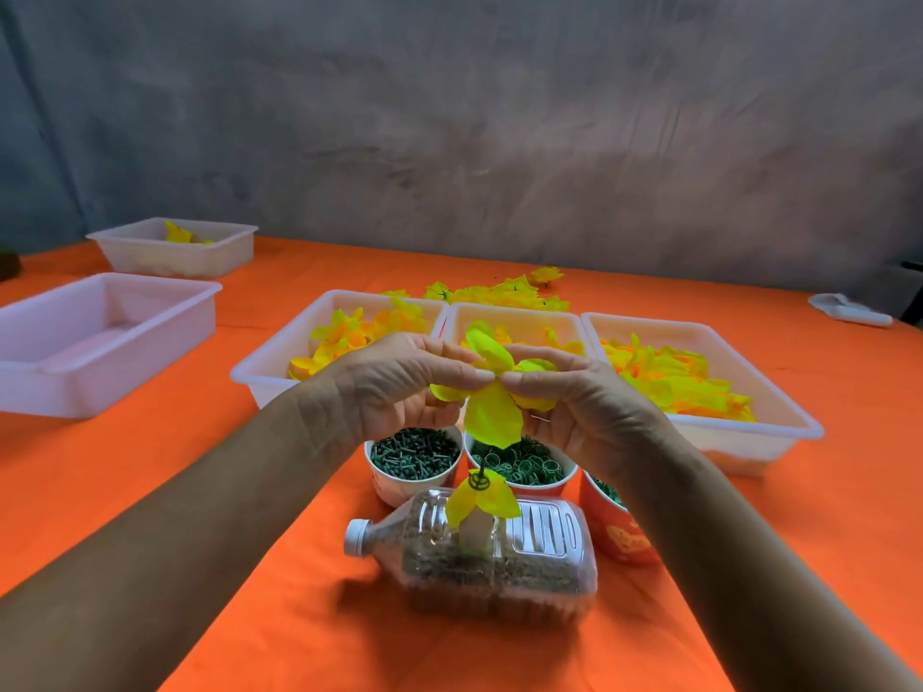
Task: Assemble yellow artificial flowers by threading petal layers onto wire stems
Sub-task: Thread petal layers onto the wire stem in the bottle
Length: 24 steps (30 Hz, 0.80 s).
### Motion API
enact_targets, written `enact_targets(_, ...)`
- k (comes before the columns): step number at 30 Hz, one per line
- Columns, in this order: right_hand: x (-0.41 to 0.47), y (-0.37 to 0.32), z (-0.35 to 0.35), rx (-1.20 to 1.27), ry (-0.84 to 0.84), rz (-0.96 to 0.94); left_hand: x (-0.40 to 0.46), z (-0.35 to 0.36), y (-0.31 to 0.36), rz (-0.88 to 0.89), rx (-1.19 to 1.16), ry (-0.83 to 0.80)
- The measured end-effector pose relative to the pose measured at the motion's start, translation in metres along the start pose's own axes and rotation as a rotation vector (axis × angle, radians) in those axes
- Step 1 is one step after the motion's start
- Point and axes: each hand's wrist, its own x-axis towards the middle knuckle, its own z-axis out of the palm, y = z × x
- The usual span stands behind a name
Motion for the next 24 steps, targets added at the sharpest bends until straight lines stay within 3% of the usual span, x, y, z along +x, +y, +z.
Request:
enact_targets(19,-0.0082,0.0028,0.0031,-0.114,0.041,0.009,-0.0049,-0.0017,-0.0055,0.133,0.050,0.183)
enact_targets(24,-0.0089,-0.0020,0.0082,-0.129,0.021,0.022,-0.0067,-0.0050,-0.0038,0.132,0.035,0.163)
